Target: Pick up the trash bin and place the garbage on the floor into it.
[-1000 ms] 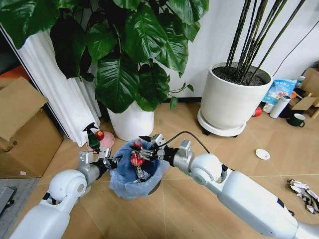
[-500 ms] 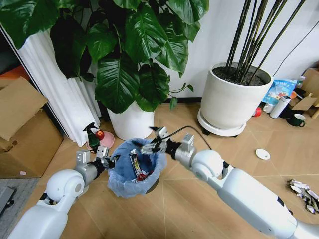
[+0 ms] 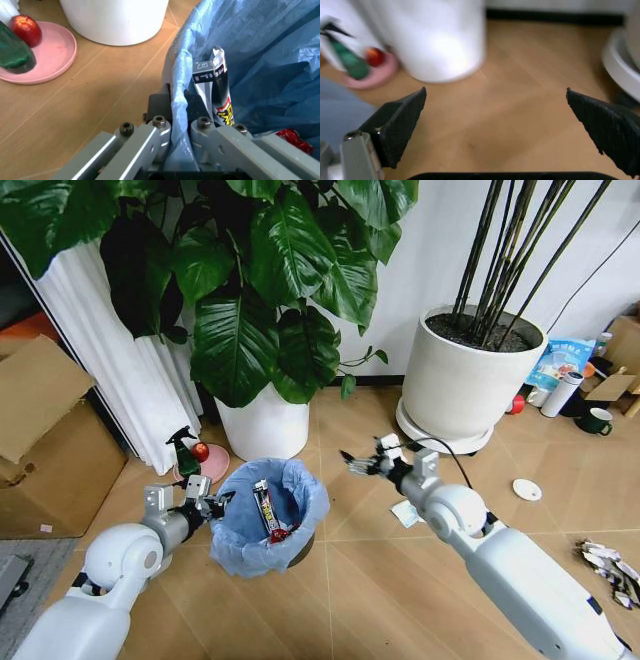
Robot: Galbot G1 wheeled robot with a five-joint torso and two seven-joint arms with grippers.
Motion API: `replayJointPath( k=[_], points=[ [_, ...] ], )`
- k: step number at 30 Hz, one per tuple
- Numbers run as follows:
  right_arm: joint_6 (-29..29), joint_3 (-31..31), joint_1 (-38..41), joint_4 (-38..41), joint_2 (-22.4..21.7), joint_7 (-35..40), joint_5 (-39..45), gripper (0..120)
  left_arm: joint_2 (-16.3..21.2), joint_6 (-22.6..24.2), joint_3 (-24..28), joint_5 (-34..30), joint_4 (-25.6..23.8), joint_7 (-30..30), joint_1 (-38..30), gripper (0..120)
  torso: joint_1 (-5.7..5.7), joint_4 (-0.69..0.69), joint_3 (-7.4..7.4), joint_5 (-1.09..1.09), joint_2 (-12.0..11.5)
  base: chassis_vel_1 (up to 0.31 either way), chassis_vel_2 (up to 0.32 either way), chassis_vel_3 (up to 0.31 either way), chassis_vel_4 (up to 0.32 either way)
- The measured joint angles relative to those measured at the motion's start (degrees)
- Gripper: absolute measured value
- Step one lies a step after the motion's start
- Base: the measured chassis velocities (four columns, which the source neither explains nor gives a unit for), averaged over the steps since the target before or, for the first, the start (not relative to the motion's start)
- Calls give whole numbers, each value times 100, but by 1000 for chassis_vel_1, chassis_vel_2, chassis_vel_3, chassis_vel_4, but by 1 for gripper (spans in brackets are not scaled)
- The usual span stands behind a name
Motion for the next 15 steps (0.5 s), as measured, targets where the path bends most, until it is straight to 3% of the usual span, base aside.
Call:
replayJointPath(
  k=[15],
  points=[
    [176,496,-30,-2122,430,-178,-754,100,8,-11,-67,-1,-96,15,117,0,0,0,0,-2,0,0,0,0,0]
  ],
)
